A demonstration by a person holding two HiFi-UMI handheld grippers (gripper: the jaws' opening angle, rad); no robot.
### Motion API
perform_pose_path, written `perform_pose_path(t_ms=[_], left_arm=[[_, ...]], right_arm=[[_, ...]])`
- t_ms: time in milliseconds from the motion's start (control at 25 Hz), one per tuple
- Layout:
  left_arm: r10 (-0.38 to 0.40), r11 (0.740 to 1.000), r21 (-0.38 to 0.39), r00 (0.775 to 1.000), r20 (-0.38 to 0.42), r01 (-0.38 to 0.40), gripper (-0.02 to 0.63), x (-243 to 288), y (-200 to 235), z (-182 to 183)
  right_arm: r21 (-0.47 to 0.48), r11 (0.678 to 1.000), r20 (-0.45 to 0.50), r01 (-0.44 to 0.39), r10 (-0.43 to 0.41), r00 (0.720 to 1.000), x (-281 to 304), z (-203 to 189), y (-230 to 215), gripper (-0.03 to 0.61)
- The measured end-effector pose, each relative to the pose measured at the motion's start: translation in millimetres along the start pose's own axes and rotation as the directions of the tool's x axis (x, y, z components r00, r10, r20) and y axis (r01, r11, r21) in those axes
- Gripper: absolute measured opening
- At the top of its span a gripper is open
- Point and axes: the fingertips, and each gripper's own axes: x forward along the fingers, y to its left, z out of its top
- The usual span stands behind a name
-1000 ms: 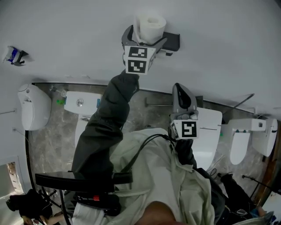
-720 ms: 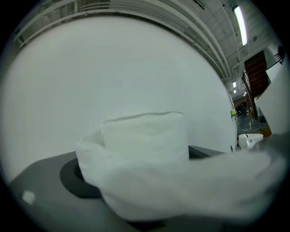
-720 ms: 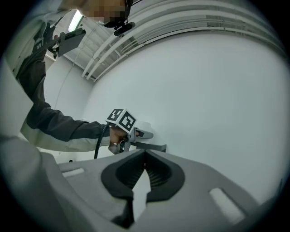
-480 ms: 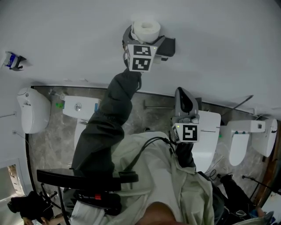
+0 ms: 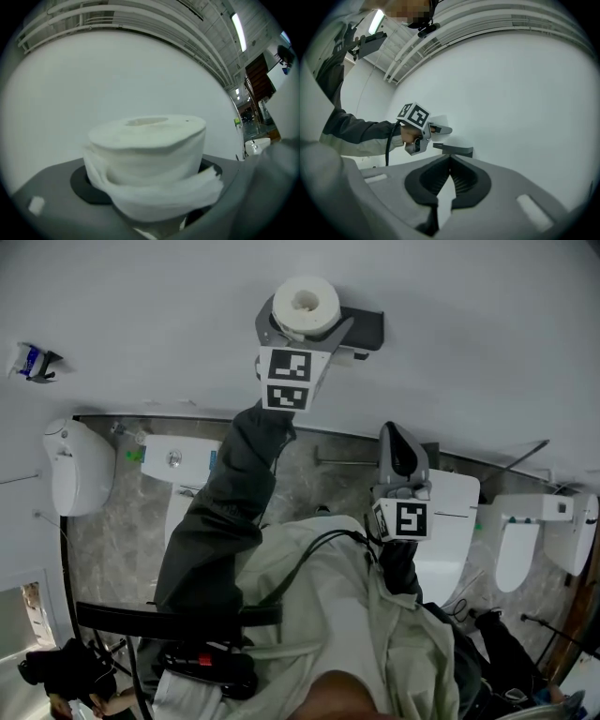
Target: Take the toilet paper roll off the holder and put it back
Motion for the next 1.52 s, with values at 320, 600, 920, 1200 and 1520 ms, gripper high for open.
perform_pose_path(t_ms=[320,600,920,1200,1520], left_arm=[[-0.018,1.0,-0.018,0.999,0.046,0.019,0.492,-101,11,22],[0.003,0.998,-0.062,0.999,0.034,-0.001,0.492,-198,29,9],[-0.042,0.995,-0.094,0.999,-0.001,0.042,0.492,-274,30,-5],[-0.08,0.985,-0.153,0.996,-0.027,0.075,0.492,-293,35,-25],[-0.107,0.974,-0.2,0.994,-0.001,0.105,0.492,-285,30,-34]], right_arm=[[0.004,0.997,-0.005,-0.073,0.073,0.997,4,1,55,0.0],[0.0,0.993,-0.035,-0.117,0.117,0.993,0,2,120,0.0],[-0.022,0.993,-0.042,-0.115,0.114,0.993,-1,9,180,0.0],[-0.043,0.997,-0.061,-0.07,0.068,0.996,-17,9,196,0.0],[-0.038,0.999,-0.084,0.005,-0.008,0.996,-35,3,182,0.0]])
